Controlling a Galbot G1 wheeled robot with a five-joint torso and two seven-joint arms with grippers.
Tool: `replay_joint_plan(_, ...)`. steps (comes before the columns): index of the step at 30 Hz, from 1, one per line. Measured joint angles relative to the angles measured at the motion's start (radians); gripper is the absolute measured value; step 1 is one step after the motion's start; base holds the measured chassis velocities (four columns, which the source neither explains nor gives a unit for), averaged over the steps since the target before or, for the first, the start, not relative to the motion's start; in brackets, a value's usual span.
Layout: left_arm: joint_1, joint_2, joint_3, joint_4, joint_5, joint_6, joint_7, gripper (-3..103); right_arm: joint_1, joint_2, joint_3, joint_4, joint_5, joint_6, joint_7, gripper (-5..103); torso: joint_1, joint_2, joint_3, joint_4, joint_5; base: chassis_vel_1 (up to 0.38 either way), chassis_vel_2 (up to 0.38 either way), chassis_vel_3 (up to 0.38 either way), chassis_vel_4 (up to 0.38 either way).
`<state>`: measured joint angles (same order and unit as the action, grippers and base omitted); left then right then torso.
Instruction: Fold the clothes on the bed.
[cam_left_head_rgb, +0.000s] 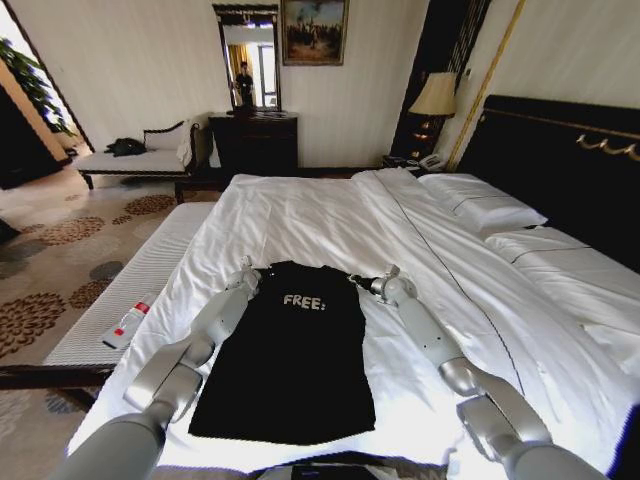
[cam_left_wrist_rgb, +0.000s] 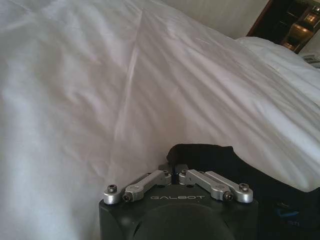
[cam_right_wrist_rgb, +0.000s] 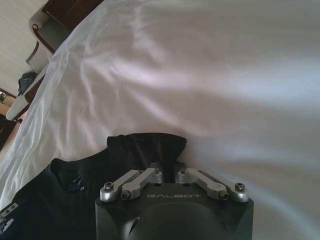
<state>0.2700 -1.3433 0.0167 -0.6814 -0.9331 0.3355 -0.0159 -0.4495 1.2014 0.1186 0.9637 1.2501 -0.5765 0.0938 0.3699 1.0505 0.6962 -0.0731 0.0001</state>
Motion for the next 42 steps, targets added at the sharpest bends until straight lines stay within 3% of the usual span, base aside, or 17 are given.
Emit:
replay_joint_plan(5, 0.007, 0.006, -0.001, -0.018, -0.001, -0.001, -0.006, 2, -0.003, -0.015, -0.001, 0.009, 0.0, 0.002, -0.002, 1, 0.0, 0.0, 0.0, -0.0001, 0.0, 0.0, 0.0, 0.0, 0.0)
replay_joint_plan(14, 0.016, 0.027, -0.002, -0.059, -0.02, -0.006, -0.02, 2, -0.014, -0.048, -0.001, 0.05, 0.005, 0.004, 0.006, 1, 0.0, 0.0, 0.0, 0.0, 0.0, 0.0, 0.0, 0.0, 0.0)
replay_joint_plan(17, 0.031, 0.056, -0.005, -0.133, -0.053, -0.01, -0.044, 2, -0.023, -0.089, -0.028, 0.123, -0.04, 0.036, 0.001, 1, 0.0, 0.0, 0.0, -0.0002, 0.0001, 0.0, 0.0, 0.0, 0.0)
replay_joint_plan(22, 0.028, 0.104, -0.007, -0.219, -0.098, -0.011, -0.071, 2, -0.008, -0.142, -0.065, 0.237, -0.02, 0.064, 0.005, 1, 0.0, 0.0, 0.0, -0.0002, -0.0002, 0.0, 0.0, 0.0, 0.0)
replay_joint_plan(30, -0.02, 0.145, -0.008, -0.27, -0.132, -0.008, -0.087, 2, 0.067, -0.14, -0.122, 0.283, 0.008, 0.099, 0.043, 1, 0.0, 0.0, 0.0, 0.0, -0.0001, 0.0, 0.0, 0.0, 0.0)
replay_joint_plan(33, -0.056, 0.158, -0.004, -0.257, -0.135, -0.007, -0.08, 2, 0.106, -0.128, -0.145, 0.263, 0.007, 0.118, 0.051, 1, 0.0, 0.0, 0.0, 0.0001, -0.0001, 0.0, 0.0, 0.0, 0.0)
replay_joint_plan(42, -0.198, 0.136, 0.032, -0.069, -0.131, -0.022, -0.029, 2, 0.244, -0.06, -0.219, 0.117, -0.01, 0.183, 0.041, 1, 0.0, 0.0, 0.0, -0.0002, -0.0002, 0.0, 0.0, 0.0, 0.0)
